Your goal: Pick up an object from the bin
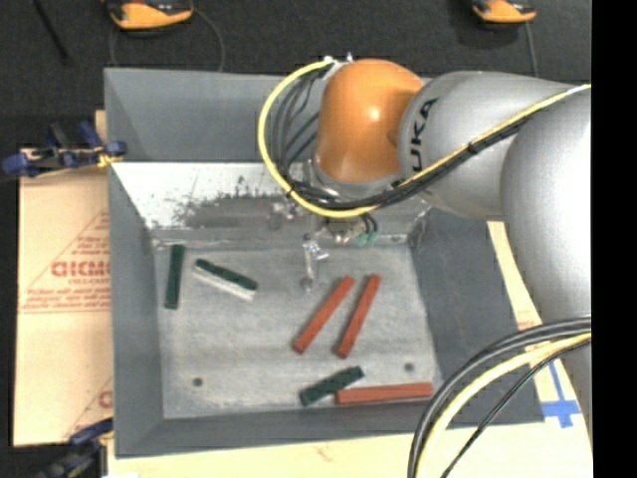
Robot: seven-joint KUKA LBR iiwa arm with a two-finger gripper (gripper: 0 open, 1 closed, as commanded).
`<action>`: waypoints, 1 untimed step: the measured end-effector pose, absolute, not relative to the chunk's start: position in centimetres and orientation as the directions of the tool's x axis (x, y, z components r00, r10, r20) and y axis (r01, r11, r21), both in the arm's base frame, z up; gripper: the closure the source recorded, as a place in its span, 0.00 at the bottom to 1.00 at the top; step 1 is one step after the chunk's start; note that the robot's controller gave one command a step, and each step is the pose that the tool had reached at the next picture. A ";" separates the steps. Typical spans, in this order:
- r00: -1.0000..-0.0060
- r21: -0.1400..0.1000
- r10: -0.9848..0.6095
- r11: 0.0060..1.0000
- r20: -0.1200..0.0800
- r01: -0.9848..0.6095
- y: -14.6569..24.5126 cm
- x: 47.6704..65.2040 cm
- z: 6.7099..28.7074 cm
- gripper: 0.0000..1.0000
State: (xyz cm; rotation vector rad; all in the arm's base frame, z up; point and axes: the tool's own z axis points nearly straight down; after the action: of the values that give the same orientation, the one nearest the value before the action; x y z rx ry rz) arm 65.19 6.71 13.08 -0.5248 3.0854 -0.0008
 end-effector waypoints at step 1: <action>-0.926 0.003 -0.378 0.926 -0.003 -0.378 15.5 64.5 7.6 0.00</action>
Offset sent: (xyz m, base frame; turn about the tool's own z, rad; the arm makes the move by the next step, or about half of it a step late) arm -0.0070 0.0837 -0.0535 -0.0432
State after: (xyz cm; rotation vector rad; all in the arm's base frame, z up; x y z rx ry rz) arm 64.45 15.54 7.58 -0.6041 3.0810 0.0055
